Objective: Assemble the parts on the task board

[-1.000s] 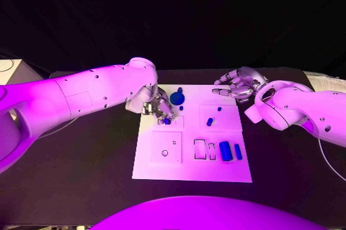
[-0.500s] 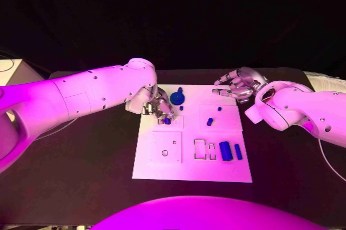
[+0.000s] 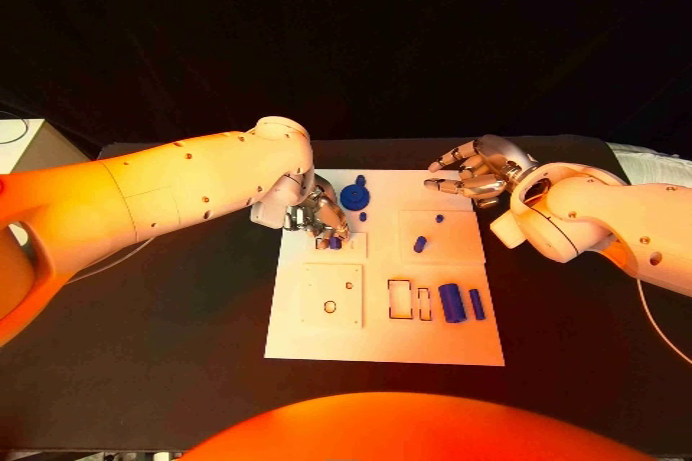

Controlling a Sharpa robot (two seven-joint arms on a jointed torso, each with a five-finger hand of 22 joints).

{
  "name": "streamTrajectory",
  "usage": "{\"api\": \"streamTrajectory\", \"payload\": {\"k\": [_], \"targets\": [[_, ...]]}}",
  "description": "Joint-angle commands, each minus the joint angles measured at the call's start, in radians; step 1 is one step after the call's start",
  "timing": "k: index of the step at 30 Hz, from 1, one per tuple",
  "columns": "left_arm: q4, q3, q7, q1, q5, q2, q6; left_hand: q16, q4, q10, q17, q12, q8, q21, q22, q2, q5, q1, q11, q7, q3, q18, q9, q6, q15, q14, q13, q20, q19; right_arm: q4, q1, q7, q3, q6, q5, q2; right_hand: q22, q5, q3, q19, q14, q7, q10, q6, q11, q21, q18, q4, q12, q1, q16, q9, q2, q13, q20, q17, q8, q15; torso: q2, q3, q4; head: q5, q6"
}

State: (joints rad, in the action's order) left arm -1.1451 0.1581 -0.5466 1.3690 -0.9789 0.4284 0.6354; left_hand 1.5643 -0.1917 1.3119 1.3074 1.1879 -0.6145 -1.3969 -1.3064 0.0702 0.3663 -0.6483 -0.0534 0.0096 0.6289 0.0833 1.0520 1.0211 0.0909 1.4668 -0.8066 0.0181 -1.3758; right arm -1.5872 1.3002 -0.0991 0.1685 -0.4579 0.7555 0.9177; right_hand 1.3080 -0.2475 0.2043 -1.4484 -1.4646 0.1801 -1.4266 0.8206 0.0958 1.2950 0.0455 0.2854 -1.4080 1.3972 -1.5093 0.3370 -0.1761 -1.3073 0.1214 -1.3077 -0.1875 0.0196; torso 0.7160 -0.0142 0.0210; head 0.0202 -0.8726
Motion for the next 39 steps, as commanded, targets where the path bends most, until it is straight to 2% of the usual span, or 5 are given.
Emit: {"api": "streamTrajectory", "payload": {"k": [1,10,15,26,39], "targets": [[-0.004,-0.004,-0.005,0.0,-0.011,0.001,-0.005,0.007,-0.002,0.007,0.263,-0.003,-0.002,-0.006,-0.001,0.004,-0.005,-0.004,0.0,0.001,-0.006,-0.017,0.001,0.003,0.008,0.104,0.0,0.0,-0.008,0.001,-0.002,0.01,0.0,0.009,0.002,-0.001,0.096,-0.003,-0.008,0.004,-0.072,-0.001,0.002,-0.005,-0.003,-0.005,0.018,-0.001,-0.001,-0.008,0.004,-0.001,0.0,-0.108,-0.005,-0.136,-0.003,-0.005,0.0,-0.0001,0.0,0.0,0.0],[-0.01,-0.023,-0.004,0.0,-0.012,0.002,-0.008,0.007,-0.002,0.007,0.263,-0.003,-0.002,-0.006,-0.001,0.004,-0.005,-0.006,0.0,0.0,-0.01,-0.017,0.001,0.003,0.008,0.104,-0.001,0.0,-0.008,0.003,-0.003,0.01,0.0,0.008,0.009,-0.001,0.096,-0.003,-0.008,0.004,-0.072,-0.001,0.002,-0.005,-0.003,-0.005,0.018,-0.001,-0.001,-0.008,0.004,-0.001,0.0,-0.108,-0.005,-0.136,-0.003,-0.005,0.0,0.0001,0.0,0.0,0.0],[-0.011,-0.029,-0.004,0.0,-0.012,0.001,-0.009,0.007,-0.003,0.007,0.263,-0.003,-0.002,-0.006,-0.001,0.004,-0.005,-0.008,0.0,0.0,-0.012,-0.017,0.001,0.003,0.008,0.104,-0.001,0.0,-0.008,0.004,-0.003,0.01,0.0,0.008,0.009,-0.002,0.095,-0.003,-0.008,0.004,-0.071,-0.001,0.002,-0.005,-0.003,-0.006,0.018,-0.001,-0.001,-0.008,0.005,-0.001,0.0,-0.108,-0.005,-0.135,-0.004,-0.005,0.0,0.0001,0.0,0.0,0.0],[-0.006,-0.032,-0.005,0.0,-0.012,0.0,-0.011,0.007,-0.004,0.007,0.263,-0.004,-0.002,-0.007,-0.002,0.005,-0.005,-0.01,0.0,0.0,-0.017,-0.018,0.001,0.003,0.008,0.104,0.0,0.0,-0.009,0.004,-0.003,0.01,0.0,0.01,0.009,-0.003,0.095,-0.003,-0.008,0.004,-0.071,-0.001,0.002,-0.005,-0.003,-0.006,0.018,-0.001,-0.001,-0.008,0.005,-0.001,0.0,-0.108,-0.005,-0.135,-0.004,-0.005,0.0,0.0001,0.0008,0.0,0.0],[-0.02,-0.034,0.004,0.0,-0.006,0.018,-0.061,0.007,-0.001,0.005,0.263,-0.007,-0.001,-0.006,-0.001,0.005,-0.002,-0.022,0.0,0.0,-0.024,-0.017,0.002,0.002,0.009,0.104,0.004,-0.001,-0.008,0.003,-0.004,0.01,0.0,0.009,0.01,-0.001,0.095,-0.003,-0.008,0.004,-0.071,-0.001,0.002,-0.005,-0.003,-0.006,0.018,-0.001,-0.001,-0.008,0.005,-0.001,0.0,-0.108,-0.005,-0.135,-0.004,-0.005,0.001,0.0005,-0.0004,-0.003,0.0]]}}
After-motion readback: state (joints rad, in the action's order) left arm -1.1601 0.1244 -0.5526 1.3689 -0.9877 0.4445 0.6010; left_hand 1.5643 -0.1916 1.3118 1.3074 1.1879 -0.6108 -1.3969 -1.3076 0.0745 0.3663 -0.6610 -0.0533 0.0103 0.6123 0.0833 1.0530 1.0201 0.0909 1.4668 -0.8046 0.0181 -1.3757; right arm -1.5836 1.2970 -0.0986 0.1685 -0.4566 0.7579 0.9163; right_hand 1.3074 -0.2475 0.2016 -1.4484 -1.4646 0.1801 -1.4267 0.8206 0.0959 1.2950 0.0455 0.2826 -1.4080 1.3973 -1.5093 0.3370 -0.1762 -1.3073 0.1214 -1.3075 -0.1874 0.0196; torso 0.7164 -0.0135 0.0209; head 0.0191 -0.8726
